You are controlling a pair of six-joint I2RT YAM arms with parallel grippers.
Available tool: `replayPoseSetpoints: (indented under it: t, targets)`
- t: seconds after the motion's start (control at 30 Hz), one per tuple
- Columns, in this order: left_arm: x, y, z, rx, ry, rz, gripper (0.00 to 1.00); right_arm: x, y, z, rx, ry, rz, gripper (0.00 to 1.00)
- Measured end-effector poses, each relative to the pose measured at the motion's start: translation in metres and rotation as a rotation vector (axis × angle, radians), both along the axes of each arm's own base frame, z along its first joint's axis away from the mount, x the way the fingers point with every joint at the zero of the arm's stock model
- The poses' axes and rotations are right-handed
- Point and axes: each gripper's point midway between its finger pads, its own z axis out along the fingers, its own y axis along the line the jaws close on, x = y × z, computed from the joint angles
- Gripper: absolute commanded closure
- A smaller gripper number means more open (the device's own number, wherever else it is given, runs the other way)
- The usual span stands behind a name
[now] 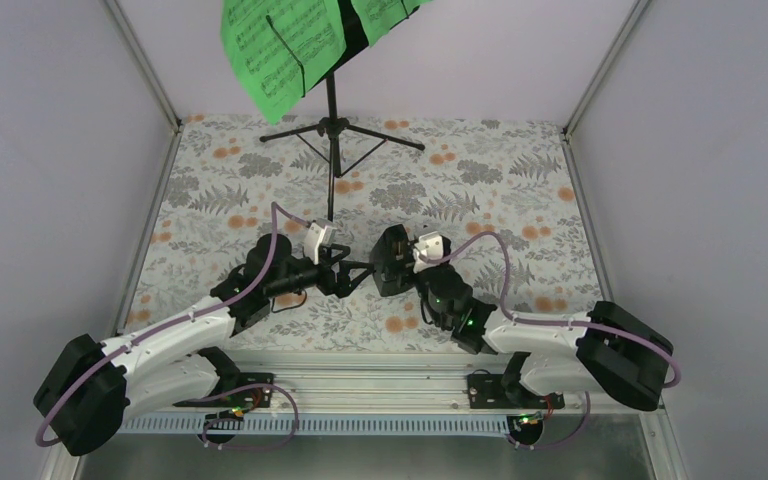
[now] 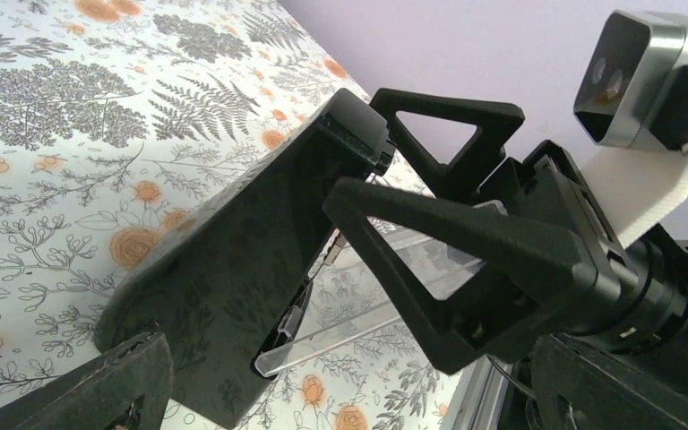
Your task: Pack up the instrument practice props
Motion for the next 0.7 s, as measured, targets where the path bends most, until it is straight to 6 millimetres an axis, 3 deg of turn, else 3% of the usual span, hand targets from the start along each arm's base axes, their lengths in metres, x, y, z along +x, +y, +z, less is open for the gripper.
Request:
replayPoseSetpoints:
  t: [0.7]
  targets:
    - [0.0,0.0,0.001,-0.001,-0.002,0.0,0.01,0.026,0.012,0.022,0.027,-0.014,0.001,0.03]
